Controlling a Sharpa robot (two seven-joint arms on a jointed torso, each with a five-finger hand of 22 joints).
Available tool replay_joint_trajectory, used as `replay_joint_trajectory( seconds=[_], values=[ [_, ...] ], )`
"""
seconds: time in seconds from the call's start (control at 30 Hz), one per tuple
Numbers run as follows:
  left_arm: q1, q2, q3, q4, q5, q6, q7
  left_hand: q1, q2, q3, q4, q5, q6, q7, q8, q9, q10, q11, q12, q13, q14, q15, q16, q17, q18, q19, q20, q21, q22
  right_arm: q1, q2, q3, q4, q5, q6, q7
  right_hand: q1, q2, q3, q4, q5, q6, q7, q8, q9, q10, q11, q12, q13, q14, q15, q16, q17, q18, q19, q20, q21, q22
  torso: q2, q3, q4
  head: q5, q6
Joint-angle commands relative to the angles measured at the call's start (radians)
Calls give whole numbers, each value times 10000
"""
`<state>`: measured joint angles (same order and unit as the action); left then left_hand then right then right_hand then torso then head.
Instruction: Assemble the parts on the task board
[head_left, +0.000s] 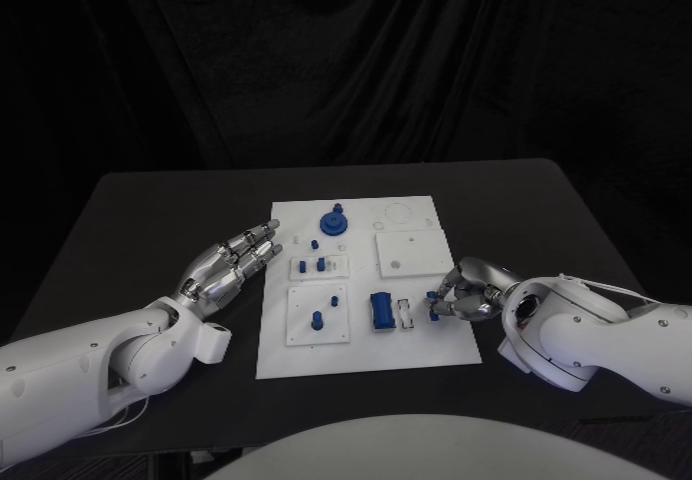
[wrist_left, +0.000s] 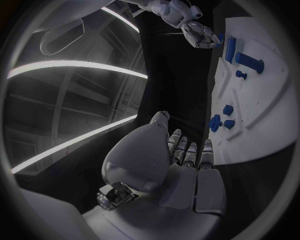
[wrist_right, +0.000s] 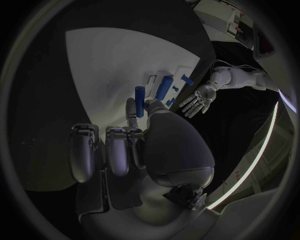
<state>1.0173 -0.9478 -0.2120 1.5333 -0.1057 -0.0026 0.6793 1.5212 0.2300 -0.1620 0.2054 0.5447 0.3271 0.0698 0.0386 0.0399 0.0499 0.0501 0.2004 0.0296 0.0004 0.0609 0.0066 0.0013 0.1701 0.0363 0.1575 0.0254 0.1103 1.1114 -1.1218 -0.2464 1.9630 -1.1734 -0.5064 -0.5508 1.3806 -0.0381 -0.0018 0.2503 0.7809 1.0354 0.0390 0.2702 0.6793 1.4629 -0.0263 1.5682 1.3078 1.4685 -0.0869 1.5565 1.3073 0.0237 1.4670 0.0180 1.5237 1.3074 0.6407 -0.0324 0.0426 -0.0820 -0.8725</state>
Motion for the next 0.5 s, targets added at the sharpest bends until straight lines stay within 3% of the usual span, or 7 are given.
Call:
replay_joint_trajectory(
  seconds=[0.03, 0.33, 0.5],
  values=[
    [-13, 22, 8, 14, 33, 106, 228, 50, 59, 46, 2, 57, 32, 53, 31, 7, 5, 61, 36, 10, -4, -2, -66, -13, 14, 18, 41, -9, -11, 46, 87, -6, 16, 1284, -550, 447, -31, -26, 649, -581, 58, 46, 5, 38, -5, 1079, -43, 26, 2630, 906, -35, -42, 2027, -77, 752, 36, -67, 2423, 8, -12, 18, 10, -2],
    [-13, 24, 8, 24, 33, 93, 228, 50, 59, 46, 2, 57, 32, 53, 31, 7, 5, 61, 36, 10, -4, -2, -66, -13, 14, 18, 41, -9, -11, 65, 429, -15, -259, 1593, -293, 378, -141, -24, 666, -532, 1, 46, 4, 32, -4, 1079, -45, 26, 2630, 907, -38, -41, 2030, -76, 750, 32, -69, 2422, 31, -15, 44, 12, -2],
    [-13, 32, 8, 29, 33, 99, 223, 56, 57, 57, -6, 59, 28, 56, 32, 7, 6, 64, 35, 10, -4, 0, -66, -13, 14, 18, 43, -9, -13, 9, 636, -16, -447, 1620, -83, 290, -314, -45, 701, -480, -466, 7, -2, -8, -13, 1079, -50, 26, 2630, 900, -40, -52, 1993, -68, 736, 28, -95, 2411, 56, -2, 26, 47, -2]
  ],
)
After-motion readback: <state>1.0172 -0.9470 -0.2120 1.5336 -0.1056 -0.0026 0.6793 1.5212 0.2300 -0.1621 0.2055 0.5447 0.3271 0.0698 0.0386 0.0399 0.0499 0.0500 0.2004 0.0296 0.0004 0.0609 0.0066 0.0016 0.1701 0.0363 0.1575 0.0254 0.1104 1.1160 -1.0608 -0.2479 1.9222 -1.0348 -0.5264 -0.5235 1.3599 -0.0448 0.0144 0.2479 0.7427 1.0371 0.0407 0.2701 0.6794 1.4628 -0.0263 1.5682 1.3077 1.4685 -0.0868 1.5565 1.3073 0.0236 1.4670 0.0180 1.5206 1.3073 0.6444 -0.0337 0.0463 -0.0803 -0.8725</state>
